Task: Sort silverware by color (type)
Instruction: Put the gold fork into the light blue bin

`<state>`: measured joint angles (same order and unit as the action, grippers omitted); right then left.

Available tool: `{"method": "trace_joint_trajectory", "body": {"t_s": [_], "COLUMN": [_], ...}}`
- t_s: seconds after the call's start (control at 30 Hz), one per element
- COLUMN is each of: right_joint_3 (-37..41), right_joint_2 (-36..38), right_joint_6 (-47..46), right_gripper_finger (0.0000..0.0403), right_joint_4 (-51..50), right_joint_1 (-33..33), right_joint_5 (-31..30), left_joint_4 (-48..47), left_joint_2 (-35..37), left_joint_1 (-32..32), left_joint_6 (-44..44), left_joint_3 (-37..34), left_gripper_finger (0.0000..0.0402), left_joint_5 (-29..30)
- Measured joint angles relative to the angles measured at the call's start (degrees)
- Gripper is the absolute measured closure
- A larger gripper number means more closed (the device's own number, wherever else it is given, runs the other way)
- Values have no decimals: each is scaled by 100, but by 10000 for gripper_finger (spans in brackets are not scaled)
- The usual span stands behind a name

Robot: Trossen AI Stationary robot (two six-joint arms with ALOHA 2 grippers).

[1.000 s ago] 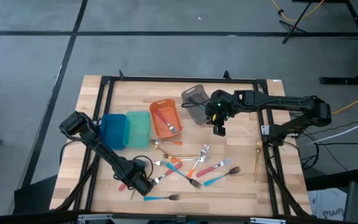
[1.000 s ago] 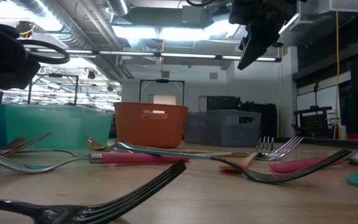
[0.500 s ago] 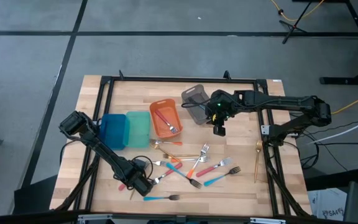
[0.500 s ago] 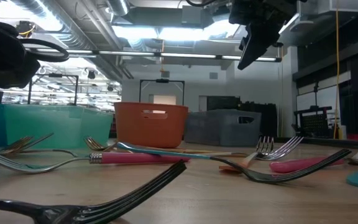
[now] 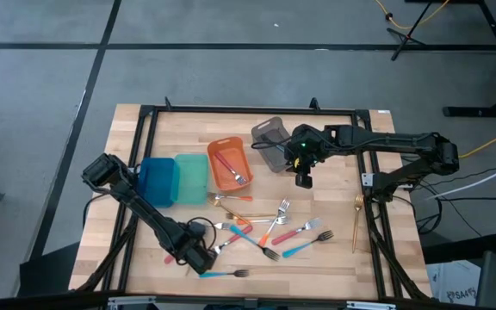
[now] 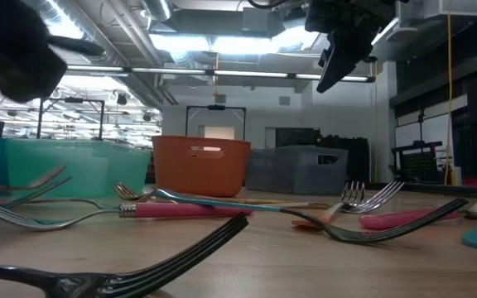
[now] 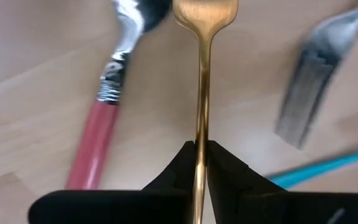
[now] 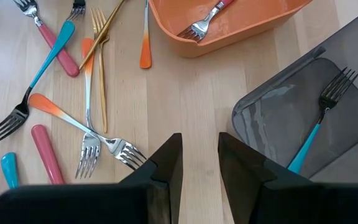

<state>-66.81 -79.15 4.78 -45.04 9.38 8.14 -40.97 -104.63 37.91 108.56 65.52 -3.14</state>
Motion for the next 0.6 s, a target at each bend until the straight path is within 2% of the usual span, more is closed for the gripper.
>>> {"method": "trace_joint_trajectory", "body": {"t_s": [0.33,0.6], "right_joint_3": [0,0], "right_joint_2": [0,0], "right_joint_6": [2,2], "right_gripper_finger": [308,308], "right_joint_4": [0,12], "right_joint_1": [-2,-2], "right_joint_5": [-2,-1], "left_joint_4": [-295,-1691], "left_joint_2": [3,45], "left_joint_1": [-146,-442], "left_joint_6": [-620,-1433], "left_joint_3": [763,1495], "left_gripper_finger": [384,384], "left_joint_5": [606,701]}}
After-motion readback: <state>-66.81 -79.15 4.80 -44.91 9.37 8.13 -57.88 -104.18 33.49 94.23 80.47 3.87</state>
